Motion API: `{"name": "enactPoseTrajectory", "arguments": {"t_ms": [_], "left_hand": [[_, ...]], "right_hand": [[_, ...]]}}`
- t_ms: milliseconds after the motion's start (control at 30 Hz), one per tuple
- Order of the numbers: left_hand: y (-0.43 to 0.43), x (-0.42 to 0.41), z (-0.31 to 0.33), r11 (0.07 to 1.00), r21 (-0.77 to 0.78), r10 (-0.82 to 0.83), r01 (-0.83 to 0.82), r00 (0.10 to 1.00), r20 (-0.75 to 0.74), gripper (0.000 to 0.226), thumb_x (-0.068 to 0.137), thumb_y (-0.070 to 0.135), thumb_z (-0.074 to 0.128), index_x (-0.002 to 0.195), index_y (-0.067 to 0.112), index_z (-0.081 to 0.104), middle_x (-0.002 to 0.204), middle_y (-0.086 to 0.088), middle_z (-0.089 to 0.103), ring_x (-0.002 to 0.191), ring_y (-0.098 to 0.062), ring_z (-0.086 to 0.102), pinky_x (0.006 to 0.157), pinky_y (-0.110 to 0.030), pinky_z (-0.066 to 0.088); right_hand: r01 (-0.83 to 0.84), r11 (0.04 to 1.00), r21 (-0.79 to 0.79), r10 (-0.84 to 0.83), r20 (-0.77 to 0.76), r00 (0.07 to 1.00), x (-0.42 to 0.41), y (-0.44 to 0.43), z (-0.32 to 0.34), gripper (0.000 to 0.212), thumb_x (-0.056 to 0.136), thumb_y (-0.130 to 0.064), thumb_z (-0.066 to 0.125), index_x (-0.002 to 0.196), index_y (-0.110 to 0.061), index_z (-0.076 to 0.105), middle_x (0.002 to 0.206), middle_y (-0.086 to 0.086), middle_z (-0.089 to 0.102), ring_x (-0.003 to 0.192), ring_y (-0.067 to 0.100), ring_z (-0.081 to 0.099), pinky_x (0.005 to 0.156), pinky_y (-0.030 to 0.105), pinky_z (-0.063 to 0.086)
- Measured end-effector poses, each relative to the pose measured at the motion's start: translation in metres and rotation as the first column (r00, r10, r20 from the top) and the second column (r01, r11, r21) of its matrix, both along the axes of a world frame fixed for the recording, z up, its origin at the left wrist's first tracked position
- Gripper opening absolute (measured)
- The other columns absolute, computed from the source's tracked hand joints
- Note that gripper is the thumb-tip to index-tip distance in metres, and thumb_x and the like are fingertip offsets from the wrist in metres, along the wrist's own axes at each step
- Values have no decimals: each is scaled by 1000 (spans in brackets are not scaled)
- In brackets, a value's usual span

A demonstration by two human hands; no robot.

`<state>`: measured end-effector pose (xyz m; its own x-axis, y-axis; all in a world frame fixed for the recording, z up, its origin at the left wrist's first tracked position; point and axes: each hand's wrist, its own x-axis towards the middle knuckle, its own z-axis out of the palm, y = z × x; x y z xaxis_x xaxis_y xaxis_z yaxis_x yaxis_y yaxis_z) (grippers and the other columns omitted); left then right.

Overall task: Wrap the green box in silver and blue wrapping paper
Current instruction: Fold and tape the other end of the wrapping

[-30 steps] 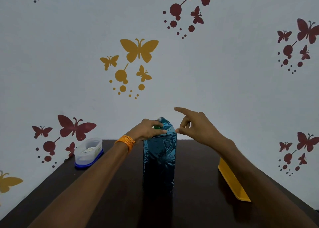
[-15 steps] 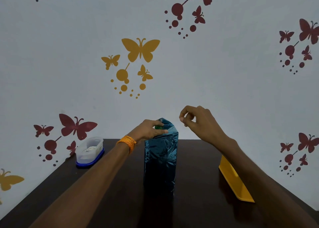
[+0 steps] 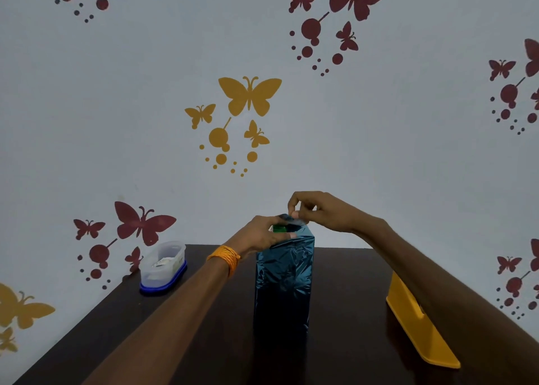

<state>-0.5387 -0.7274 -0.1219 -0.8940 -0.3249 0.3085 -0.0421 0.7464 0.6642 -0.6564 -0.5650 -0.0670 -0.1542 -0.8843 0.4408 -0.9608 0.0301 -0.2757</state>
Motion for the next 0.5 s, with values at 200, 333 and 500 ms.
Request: {"name": "enactPoseTrajectory", "arguments": {"t_ms": [200,333,500], "left_hand": [[-3,-1,-1,1000,-21,-15,15,1000,-3,51,88,43,69,134,22,60,152,-2,43,135,-21,44,99,-25,34],[-2,-1,-1,1000,16,-15,15,1000,-9,55,86,43,71,135,21,59,143,-3,53,129,-21,49,100,-28,40],[-1,0,0,999,46,-26,27,999,-26,49,86,40,73,129,21,63,135,-1,59,120,-17,53,93,-26,41]], "right_hand": [[-109,991,72,106,54,993,-18,-22,-2,11,98,-37,58,95,-28,63,76,24,56,67,37,43,67,39,37],[-156,980,120,146,90,985,-22,-26,-1,13,99,-33,60,98,-21,65,72,26,52,64,29,40,69,39,36],[-146,969,198,133,78,988,-26,-32,-4,8,100,-25,61,98,-19,66,63,-3,54,61,11,43,70,38,38]]}}
